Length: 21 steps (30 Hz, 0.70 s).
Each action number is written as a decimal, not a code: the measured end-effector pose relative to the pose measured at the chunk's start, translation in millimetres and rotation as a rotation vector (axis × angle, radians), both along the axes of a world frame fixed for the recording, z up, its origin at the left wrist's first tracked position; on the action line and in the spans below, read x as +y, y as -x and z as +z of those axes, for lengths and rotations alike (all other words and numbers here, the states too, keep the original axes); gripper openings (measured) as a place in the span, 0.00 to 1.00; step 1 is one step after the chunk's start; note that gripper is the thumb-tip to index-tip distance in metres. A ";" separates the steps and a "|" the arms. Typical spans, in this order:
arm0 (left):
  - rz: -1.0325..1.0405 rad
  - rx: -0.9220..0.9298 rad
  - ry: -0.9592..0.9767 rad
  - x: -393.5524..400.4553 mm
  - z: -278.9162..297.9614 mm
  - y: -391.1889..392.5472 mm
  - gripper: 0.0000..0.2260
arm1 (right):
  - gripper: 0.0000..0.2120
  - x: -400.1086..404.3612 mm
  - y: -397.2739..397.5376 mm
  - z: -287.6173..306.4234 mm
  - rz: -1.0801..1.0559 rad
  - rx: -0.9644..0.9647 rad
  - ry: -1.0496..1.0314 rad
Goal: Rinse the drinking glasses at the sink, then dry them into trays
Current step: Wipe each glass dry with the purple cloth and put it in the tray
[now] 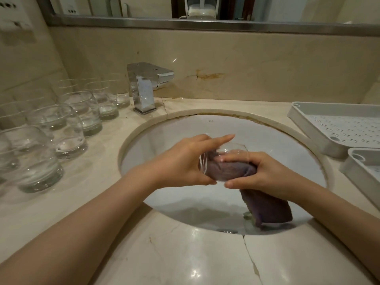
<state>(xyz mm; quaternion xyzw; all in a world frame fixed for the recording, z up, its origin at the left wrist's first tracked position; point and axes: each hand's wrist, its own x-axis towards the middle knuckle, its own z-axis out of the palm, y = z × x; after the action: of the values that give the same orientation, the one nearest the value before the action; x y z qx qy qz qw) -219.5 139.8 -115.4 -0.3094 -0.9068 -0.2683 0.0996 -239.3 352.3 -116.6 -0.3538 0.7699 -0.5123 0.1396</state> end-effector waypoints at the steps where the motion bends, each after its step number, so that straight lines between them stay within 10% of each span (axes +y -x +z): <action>1: 0.000 0.029 0.003 -0.2 -0.7 0.6 0.44 | 0.21 -0.7 0.0 -1.2 -0.028 0.023 0.022; 5: 0.008 0.018 -0.094 1.2 4.5 4.4 0.43 | 0.22 -1.0 2.6 -3.6 -0.075 0.254 0.085; 11: -0.031 -0.528 -0.431 -6.6 19.2 2.9 0.36 | 0.21 7.6 7.2 -3.6 -0.056 0.677 -0.050; 21: -0.001 -0.146 -0.052 5.6 -7.2 -1.4 0.38 | 0.19 5.2 0.6 4.9 -0.054 -0.232 -0.012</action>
<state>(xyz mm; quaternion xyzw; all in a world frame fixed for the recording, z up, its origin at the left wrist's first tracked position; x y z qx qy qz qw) -218.1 145.5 -122.6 -0.2866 -0.9042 -0.3139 0.0412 -239.9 357.5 -111.8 -0.2705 0.7610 -0.5487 0.2160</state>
